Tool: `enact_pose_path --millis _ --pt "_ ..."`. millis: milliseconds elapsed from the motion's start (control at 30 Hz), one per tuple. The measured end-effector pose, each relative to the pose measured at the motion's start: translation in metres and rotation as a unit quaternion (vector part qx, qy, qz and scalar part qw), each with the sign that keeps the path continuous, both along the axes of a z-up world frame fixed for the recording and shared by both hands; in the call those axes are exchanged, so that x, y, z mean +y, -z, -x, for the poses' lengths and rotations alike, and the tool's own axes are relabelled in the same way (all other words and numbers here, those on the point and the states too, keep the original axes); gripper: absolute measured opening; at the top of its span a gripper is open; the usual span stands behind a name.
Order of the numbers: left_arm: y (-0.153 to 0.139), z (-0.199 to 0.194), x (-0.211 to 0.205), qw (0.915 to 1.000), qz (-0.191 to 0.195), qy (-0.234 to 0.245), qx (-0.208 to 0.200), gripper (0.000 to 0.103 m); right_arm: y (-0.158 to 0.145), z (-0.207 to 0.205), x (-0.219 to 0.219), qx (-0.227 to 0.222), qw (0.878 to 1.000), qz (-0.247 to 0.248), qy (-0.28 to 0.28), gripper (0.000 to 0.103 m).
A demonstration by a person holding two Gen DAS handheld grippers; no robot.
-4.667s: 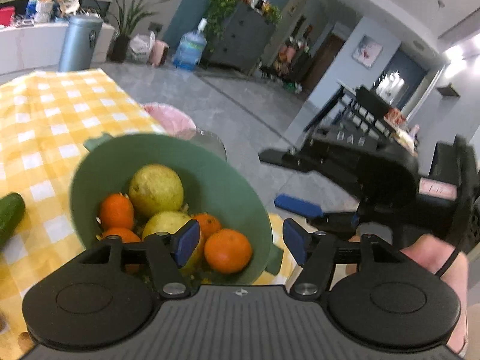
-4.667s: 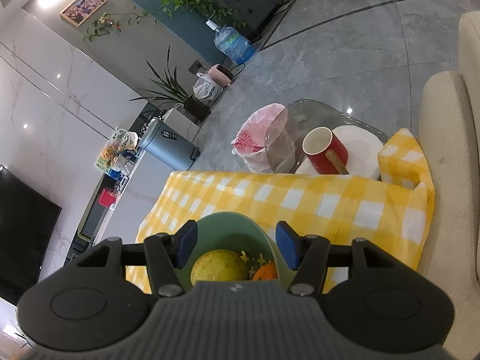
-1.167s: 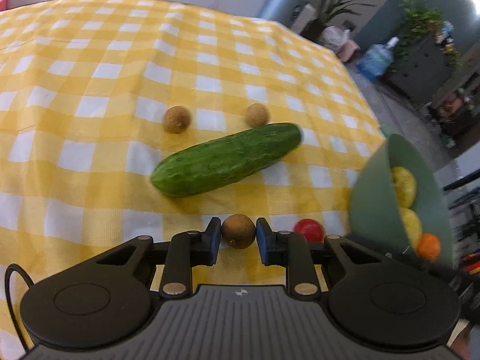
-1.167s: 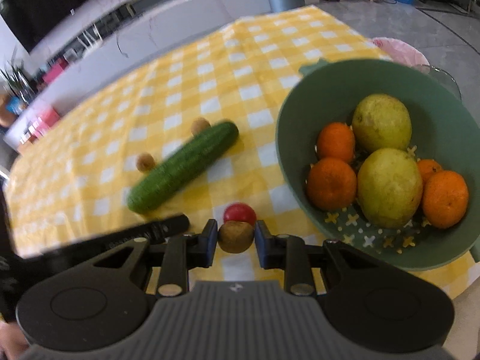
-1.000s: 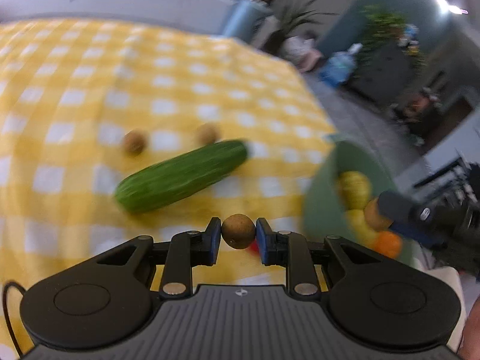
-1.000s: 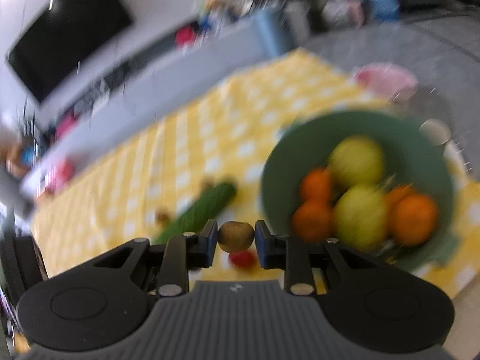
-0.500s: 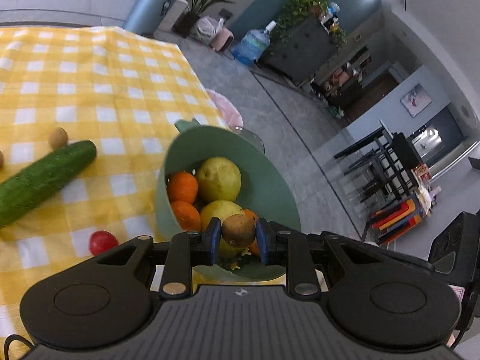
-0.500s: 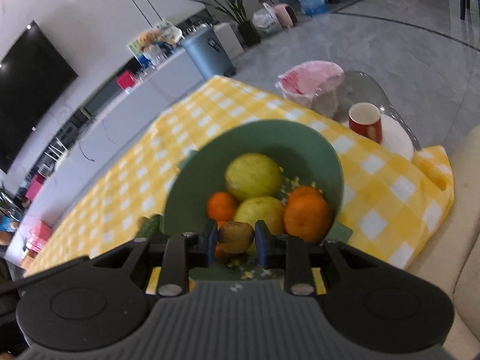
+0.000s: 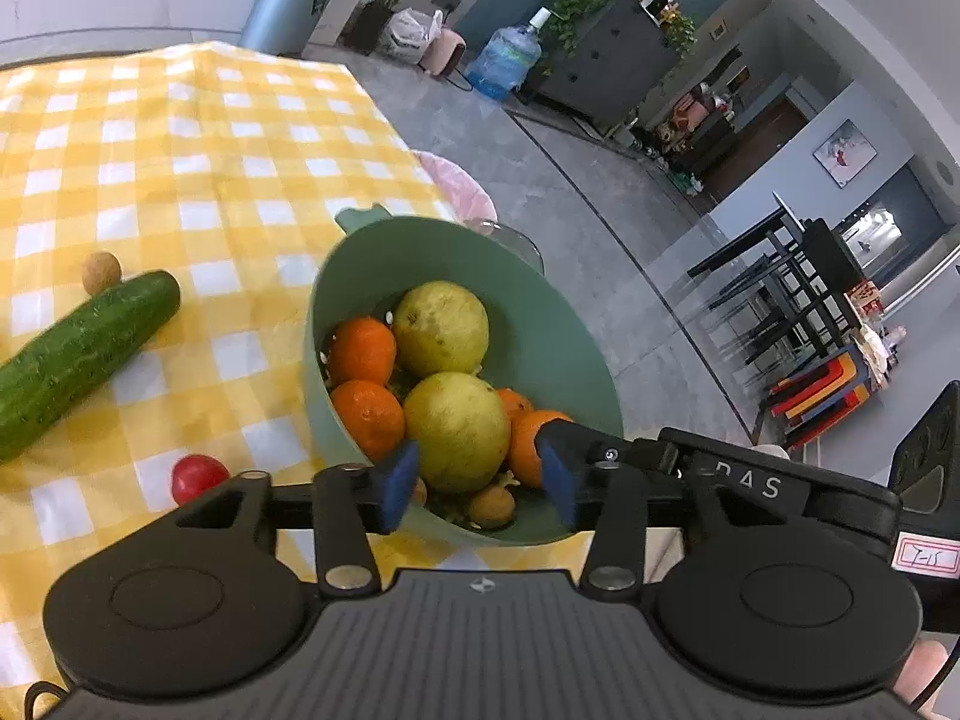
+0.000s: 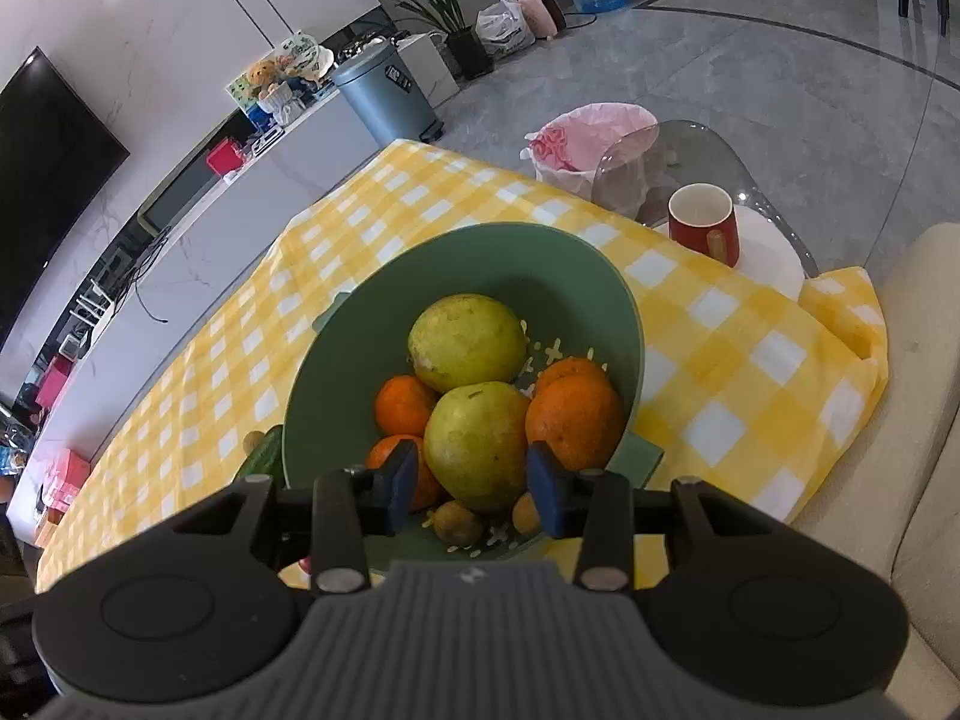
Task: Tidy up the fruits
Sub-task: 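Carry the kiwi over the colander and release it from the left tool, then grasp a kiwi with the left tool while the right tool grasps another kiwi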
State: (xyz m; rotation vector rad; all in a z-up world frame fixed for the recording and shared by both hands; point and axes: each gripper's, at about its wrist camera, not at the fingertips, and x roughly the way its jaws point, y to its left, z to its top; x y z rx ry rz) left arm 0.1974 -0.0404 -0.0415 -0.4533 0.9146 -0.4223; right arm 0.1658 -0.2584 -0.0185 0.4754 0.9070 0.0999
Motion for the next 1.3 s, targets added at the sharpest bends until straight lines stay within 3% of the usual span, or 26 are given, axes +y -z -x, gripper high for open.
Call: enact_pose_path --millis 300,500,900,1000,1100,1200,1300 --pt "-0.015 0.011 0.015 0.9996 -0.013 -0.014 -0.020 0.074 -0.006 -0.001 0.006 -0.019 1.000 -0.021 -0.010 0.043" --pt "-0.032 0.019 0.035 0.9980 -0.050 -0.032 -0.021 0.082 -0.013 -0.003 0.027 -0.035 0.998 -0.029 -0.039 0.053" --pt "-0.044 0.034 0.108 0.9878 -0.096 -0.120 -0.025 0.084 -0.024 -0.010 0.080 -0.058 0.994 -0.055 -0.070 0.056" --pt "-0.046 0.035 0.120 0.9828 -0.117 -0.138 -0.037 0.084 -0.021 -0.014 0.095 -0.069 0.992 -0.081 -0.075 0.055" --pt "-0.042 0.028 0.134 0.9774 -0.128 -0.165 -0.030 0.083 -0.016 -0.018 0.115 -0.077 0.991 -0.073 -0.083 0.055" --pt "-0.032 0.025 0.149 0.9738 -0.120 -0.191 -0.032 0.083 -0.008 -0.021 0.130 -0.113 0.989 -0.071 -0.070 0.055" --pt "-0.016 0.019 0.166 0.9712 -0.104 -0.213 -0.020 0.080 0.006 -0.034 0.145 -0.116 0.988 -0.067 -0.078 0.052"
